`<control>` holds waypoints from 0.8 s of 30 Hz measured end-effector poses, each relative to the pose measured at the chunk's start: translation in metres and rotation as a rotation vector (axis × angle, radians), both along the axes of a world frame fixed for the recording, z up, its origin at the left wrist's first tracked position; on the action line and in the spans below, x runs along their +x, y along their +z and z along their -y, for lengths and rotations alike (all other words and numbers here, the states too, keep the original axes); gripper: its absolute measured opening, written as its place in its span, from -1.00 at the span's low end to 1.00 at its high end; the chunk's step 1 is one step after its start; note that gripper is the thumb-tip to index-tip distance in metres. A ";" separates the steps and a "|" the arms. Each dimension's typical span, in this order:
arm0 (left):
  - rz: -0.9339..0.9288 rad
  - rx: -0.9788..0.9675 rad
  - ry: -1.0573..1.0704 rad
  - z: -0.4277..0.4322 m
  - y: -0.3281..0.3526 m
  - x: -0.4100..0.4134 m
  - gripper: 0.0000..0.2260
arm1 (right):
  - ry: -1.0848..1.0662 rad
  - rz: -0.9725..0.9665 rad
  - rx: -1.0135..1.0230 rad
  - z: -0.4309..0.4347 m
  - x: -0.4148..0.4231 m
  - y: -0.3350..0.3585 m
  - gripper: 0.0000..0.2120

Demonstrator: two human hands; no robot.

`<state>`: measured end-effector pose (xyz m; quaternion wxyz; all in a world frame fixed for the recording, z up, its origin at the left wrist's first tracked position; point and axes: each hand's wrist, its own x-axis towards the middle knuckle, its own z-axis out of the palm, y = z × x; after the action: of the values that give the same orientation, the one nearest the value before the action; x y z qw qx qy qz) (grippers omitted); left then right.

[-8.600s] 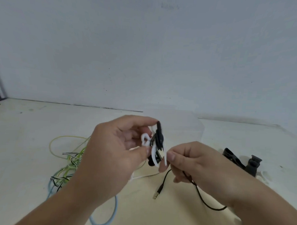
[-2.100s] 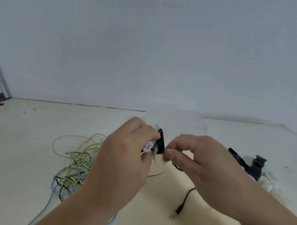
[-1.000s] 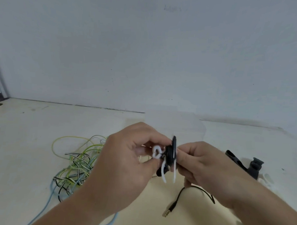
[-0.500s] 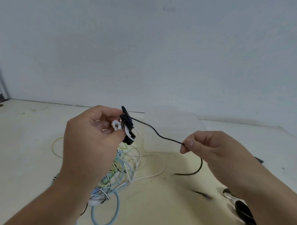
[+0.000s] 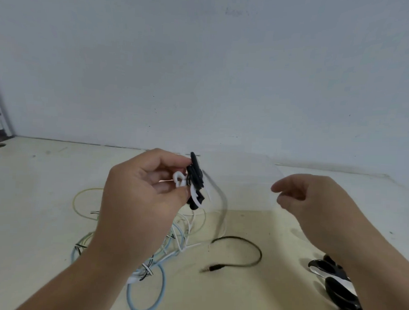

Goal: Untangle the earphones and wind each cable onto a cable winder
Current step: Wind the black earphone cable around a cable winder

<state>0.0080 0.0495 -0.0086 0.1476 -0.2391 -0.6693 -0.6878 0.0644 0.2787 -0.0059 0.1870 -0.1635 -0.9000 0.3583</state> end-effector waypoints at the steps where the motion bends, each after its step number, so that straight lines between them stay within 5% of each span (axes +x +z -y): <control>1: -0.009 0.000 -0.030 -0.001 0.000 0.001 -0.69 | -0.015 -0.067 0.008 0.001 0.001 0.001 -0.83; 5: -0.032 -0.027 -0.134 -0.004 -0.004 0.004 -0.71 | 0.200 -0.214 -0.197 0.019 0.006 0.004 -0.91; 10: -0.026 -0.021 -0.285 -0.007 -0.005 0.007 -0.71 | 0.551 -0.056 -0.443 0.035 0.005 -0.006 -0.54; 14: 0.005 0.009 -0.340 -0.008 -0.006 0.006 -0.72 | 0.543 -0.040 -0.386 0.040 0.002 -0.010 -0.92; 20: 0.049 -0.008 -0.226 -0.009 -0.008 0.006 -0.70 | 0.556 0.076 -0.195 0.045 0.004 -0.008 -0.60; 24: 0.011 -0.100 -0.022 -0.009 -0.011 0.002 -0.61 | 0.609 0.134 -0.172 0.043 0.004 -0.013 -0.75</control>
<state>0.0100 0.0587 -0.0195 0.1240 -0.2499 -0.7009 -0.6565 0.0683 0.2354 -0.0189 -0.0029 0.0749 -0.8842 0.4610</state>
